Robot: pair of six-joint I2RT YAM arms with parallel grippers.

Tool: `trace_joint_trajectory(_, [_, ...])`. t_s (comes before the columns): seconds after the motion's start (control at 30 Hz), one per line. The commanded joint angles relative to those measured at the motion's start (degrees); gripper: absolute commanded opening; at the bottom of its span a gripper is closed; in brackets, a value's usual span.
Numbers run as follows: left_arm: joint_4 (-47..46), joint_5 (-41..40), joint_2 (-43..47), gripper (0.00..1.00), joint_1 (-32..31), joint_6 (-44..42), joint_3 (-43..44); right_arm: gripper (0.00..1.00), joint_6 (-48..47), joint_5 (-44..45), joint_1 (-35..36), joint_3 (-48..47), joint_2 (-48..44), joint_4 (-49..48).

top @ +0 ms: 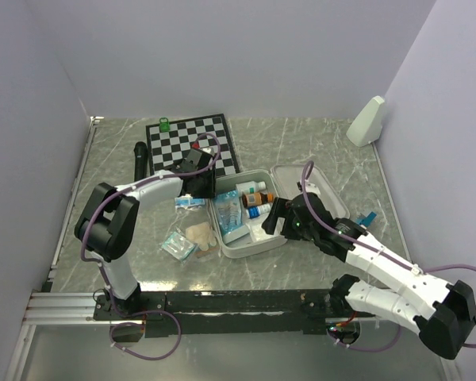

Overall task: Organize the medicine kit
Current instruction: Adjust the medicine box at the center of the board.

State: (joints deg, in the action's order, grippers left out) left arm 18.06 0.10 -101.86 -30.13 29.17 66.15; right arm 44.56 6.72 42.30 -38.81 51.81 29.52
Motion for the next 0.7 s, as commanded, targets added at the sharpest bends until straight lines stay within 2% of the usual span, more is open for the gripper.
trace_joint_trajectory(0.0, [-2.0,0.6,0.3,0.39,-0.1,-1.1,1.5,1.0,-1.8,-1.1,-1.2,2.1,0.1,-1.4])
trace_joint_trajectory(0.2, [-0.1,0.1,0.4,0.39,-0.1,-2.8,2.5,1.0,0.0,-5.8,-7.8,8.0,-5.0,-4.5])
trace_joint_trajectory(0.5, [1.7,-3.0,-1.8,0.38,0.1,-5.0,3.6,1.0,3.8,-6.2,-11.0,10.0,-7.9,-4.3])
trace_joint_trajectory(0.6, [0.9,-2.9,-1.8,0.38,0.2,-5.5,3.1,1.0,5.4,-6.3,-15.0,13.5,-9.7,-7.9])
trace_joint_trajectory(0.67, [0.3,-2.6,-2.0,0.38,0.1,-5.5,2.6,1.0,6.2,-9.8,-18.3,15.1,-9.9,-11.0])
